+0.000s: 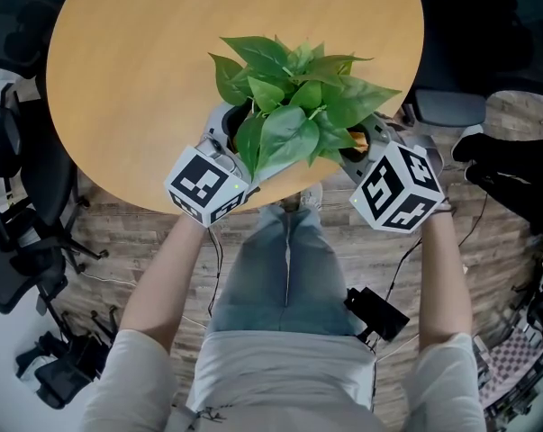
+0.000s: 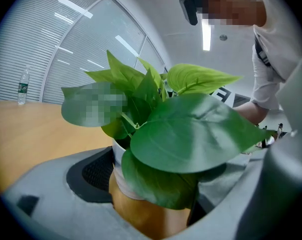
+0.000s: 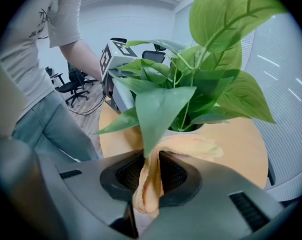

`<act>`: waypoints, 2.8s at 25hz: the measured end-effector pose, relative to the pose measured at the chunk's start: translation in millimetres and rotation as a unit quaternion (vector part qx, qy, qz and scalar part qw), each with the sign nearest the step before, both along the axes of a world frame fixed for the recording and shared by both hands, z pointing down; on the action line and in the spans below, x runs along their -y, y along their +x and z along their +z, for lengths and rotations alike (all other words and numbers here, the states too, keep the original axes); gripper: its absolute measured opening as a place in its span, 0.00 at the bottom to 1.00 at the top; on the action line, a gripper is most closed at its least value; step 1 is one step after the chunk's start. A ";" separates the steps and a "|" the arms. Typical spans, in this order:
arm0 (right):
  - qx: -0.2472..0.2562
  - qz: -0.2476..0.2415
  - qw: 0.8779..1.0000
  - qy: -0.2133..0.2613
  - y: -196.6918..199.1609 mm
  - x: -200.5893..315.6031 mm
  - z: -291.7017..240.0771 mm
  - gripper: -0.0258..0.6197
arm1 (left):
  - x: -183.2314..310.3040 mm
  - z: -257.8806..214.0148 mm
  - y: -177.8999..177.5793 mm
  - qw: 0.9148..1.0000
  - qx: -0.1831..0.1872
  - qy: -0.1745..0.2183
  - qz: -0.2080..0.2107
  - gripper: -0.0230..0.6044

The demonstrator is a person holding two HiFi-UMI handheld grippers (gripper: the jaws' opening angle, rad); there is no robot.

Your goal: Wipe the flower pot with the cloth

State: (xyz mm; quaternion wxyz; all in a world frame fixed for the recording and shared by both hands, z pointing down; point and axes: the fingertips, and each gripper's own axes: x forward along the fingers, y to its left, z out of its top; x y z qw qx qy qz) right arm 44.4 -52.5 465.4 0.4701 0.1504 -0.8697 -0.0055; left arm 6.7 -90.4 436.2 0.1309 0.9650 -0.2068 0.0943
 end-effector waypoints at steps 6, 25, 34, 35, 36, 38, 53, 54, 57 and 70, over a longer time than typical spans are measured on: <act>0.006 0.005 1.000 -0.001 2.1 -1.8 -0.2 0.13 | 0.4 -0.9 3.4 0.999 0.003 -0.003 -0.045 0.79; 0.017 0.008 1.000 -0.002 3.1 0.3 6.4 0.13 | 1.3 -0.8 -33.3 0.988 0.007 0.019 0.155 0.79; 0.016 -0.001 1.000 -0.005 1.8 -3.9 6.6 0.13 | 3.6 -5.3 -16.1 0.971 -0.014 0.025 0.237 0.81; 0.017 -0.001 1.000 -0.005 1.4 -4.4 6.8 0.13 | 3.9 -5.6 -15.9 0.971 -0.016 0.027 0.237 0.80; 0.018 0.000 1.000 -0.006 1.5 -4.6 6.7 0.13 | 4.2 -5.7 -15.9 0.971 -0.017 0.029 0.236 0.77; 0.023 0.009 1.000 -0.008 5.5 -3.0 4.7 0.13 | 3.9 -5.8 -15.9 0.972 -0.018 0.030 0.234 0.75; -0.012 0.024 1.000 0.010 4.6 37.5 -6.6 0.13 | 5.1 -3.9 -13.1 0.982 -0.007 0.032 0.185 0.74; -0.013 0.023 1.000 0.010 4.8 35.8 -6.8 0.13 | 4.8 -4.4 -12.5 0.983 -0.007 0.033 0.182 0.74; -0.017 0.021 1.000 0.010 5.0 30.6 -6.7 0.13 | 4.2 -4.9 -11.3 0.985 -0.005 0.035 0.167 0.74; -0.005 0.028 1.000 0.000 9.2 13.0 -1.8 0.13 | 2.8 1.4 -0.2 0.997 0.037 0.043 0.057 0.73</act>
